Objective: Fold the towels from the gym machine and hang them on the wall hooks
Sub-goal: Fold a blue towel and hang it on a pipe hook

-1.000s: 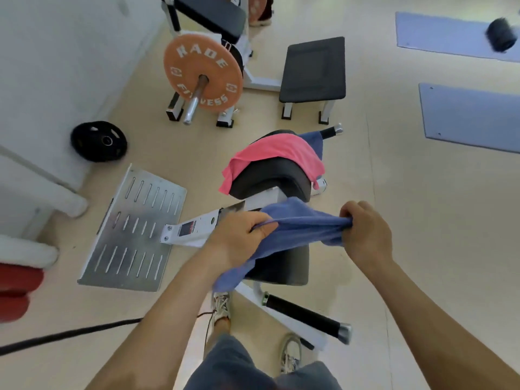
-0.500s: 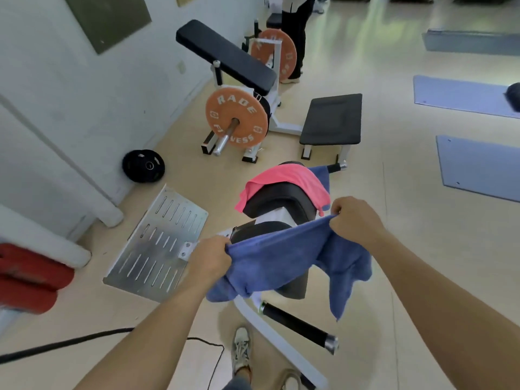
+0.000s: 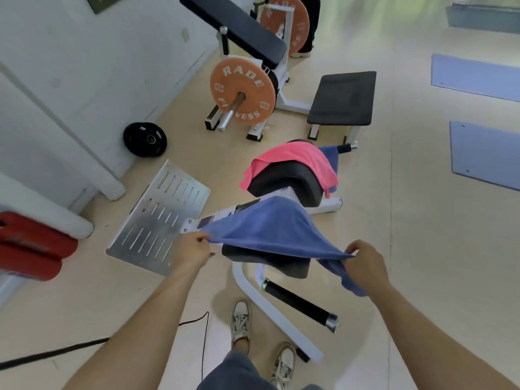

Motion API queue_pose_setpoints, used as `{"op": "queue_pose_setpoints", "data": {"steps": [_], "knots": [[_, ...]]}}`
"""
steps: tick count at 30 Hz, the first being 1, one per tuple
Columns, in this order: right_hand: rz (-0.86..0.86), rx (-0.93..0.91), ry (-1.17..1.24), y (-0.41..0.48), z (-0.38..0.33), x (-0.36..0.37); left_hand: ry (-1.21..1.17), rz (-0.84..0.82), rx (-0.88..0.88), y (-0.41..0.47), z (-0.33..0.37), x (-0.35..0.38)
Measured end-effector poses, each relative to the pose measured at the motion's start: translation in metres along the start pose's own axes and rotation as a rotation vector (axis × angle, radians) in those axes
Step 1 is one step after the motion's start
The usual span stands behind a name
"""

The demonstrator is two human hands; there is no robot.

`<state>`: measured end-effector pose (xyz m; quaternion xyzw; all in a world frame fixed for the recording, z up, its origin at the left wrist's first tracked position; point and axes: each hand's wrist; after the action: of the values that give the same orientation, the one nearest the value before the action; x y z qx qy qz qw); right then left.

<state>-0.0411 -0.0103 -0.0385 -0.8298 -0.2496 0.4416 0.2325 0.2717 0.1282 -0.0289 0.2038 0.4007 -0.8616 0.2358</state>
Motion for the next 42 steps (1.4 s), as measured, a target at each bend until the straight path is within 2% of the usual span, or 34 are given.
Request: {"op": "queue_pose_setpoints", "data": {"steps": [2,4,7,11,12,14,15,17,21,24,26,28,30,32,35,39,42], "knots": [[-0.090,0.058,-0.049,0.004,0.015,0.013,-0.414,-0.130,-0.157,0.006,-0.020,0.007],[-0.152,0.115,-0.097,0.007,0.020,0.017,-0.529,-0.156,-0.196,0.007,-0.030,0.011],[-0.229,0.159,-0.137,0.019,0.016,0.013,-0.580,-0.088,-0.092,0.015,-0.024,0.008],[-0.306,0.224,0.065,0.026,0.028,0.019,-1.034,0.105,0.014,0.021,0.011,-0.016],[-0.337,0.252,0.140,0.024,0.035,0.023,-1.159,0.088,0.064,0.022,0.018,-0.021],[-0.386,0.294,0.363,0.019,0.036,0.028,-1.263,0.014,0.159,0.023,0.039,-0.028],[-0.384,0.285,0.477,0.020,0.028,0.023,-1.260,-0.021,0.195,0.026,0.051,-0.030],[-0.307,0.157,0.660,0.028,-0.003,0.003,-1.232,-0.050,0.247,0.036,0.084,-0.034],[0.095,-0.227,0.931,0.031,-0.081,-0.074,-1.176,-0.035,0.474,0.030,0.162,-0.055],[0.342,-0.335,0.814,0.019,-0.077,-0.100,-1.158,0.017,0.597,0.016,0.171,-0.071],[0.393,-0.298,0.625,0.012,-0.053,-0.088,-1.076,0.034,0.580,0.016,0.148,-0.073],[0.384,-0.214,0.438,0.009,-0.022,-0.061,-0.984,0.051,0.473,0.021,0.111,-0.066],[0.314,-0.076,0.360,0.008,0.010,-0.030,-0.887,0.089,0.275,0.026,0.074,-0.054],[0.227,0.049,0.325,0.003,0.037,-0.002,-0.665,0.105,0.143,0.026,0.043,-0.039],[0.087,0.126,0.199,-0.005,0.061,0.026,-0.366,0.078,0.028,0.013,0.017,-0.019],[-0.004,0.156,0.021,-0.012,0.065,0.031,-0.271,0.059,0.004,0.011,0.010,-0.007],[0.000,0.076,-0.110,-0.013,0.052,0.022,-0.115,0.087,0.156,0.009,0.020,-0.003]]}}
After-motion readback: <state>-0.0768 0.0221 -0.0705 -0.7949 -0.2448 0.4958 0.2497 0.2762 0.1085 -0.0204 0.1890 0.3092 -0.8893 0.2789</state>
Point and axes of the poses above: each hand's wrist, its own y-axis towards the middle knuckle, its own x-axis out of the palm, z = x × y, and after that the axes turned 15 degrees about -z, right-handed
